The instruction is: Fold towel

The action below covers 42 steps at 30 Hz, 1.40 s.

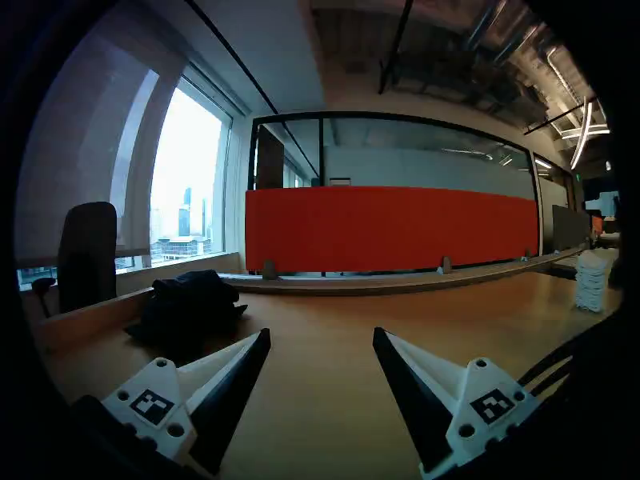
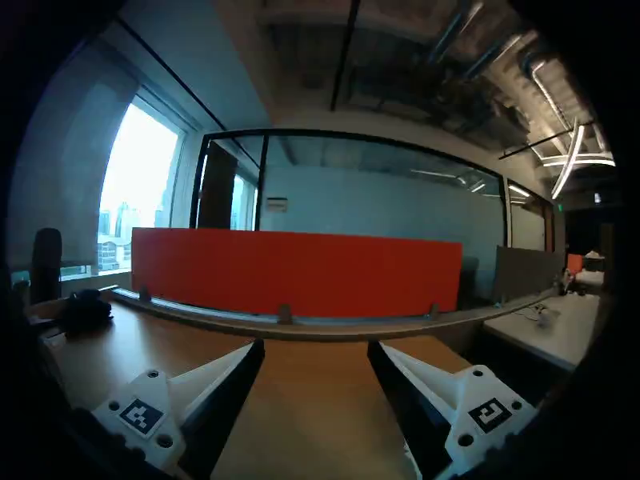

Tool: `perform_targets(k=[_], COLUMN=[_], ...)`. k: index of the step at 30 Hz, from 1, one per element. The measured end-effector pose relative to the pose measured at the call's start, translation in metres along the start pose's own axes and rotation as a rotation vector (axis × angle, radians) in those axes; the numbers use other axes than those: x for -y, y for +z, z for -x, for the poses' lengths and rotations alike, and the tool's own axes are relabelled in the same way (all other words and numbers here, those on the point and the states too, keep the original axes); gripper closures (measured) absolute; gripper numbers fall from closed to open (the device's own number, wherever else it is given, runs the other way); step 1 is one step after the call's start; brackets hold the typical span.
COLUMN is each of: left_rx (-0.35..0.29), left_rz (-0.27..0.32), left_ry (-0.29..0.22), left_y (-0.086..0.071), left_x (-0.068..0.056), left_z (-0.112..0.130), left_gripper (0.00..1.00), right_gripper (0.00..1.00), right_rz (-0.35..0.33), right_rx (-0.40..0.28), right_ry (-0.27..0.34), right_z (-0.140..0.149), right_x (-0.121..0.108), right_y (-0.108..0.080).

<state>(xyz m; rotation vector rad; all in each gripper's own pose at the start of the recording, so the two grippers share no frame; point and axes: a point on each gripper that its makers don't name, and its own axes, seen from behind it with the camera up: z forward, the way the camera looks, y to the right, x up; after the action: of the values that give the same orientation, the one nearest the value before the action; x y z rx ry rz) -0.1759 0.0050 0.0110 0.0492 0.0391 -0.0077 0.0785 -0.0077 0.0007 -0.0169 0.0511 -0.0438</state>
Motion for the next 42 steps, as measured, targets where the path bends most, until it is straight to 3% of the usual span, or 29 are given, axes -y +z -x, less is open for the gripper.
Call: perform_targets(k=[9,26,42], left_rx=[0.0,0.0,-0.001], left_rz=[0.0,0.0,0.0], left_ry=[0.0,0.0,0.0], left_y=[0.0,0.0,0.0], left_x=[0.0,-0.001,-0.001], left_z=[0.001,0.001,0.002], left_gripper=[0.05,0.05,0.05], right_gripper=[0.0,0.0,0.0], right_rz=[-0.026,-0.006,-0.014], right_rx=[-0.014,0.012,0.025], right_ry=[0.033,0.076,0.061], right_z=[0.034,0.096,0.114], right_x=[0.0,-0.012,-0.007], right_y=[-0.003,-0.001,0.0])
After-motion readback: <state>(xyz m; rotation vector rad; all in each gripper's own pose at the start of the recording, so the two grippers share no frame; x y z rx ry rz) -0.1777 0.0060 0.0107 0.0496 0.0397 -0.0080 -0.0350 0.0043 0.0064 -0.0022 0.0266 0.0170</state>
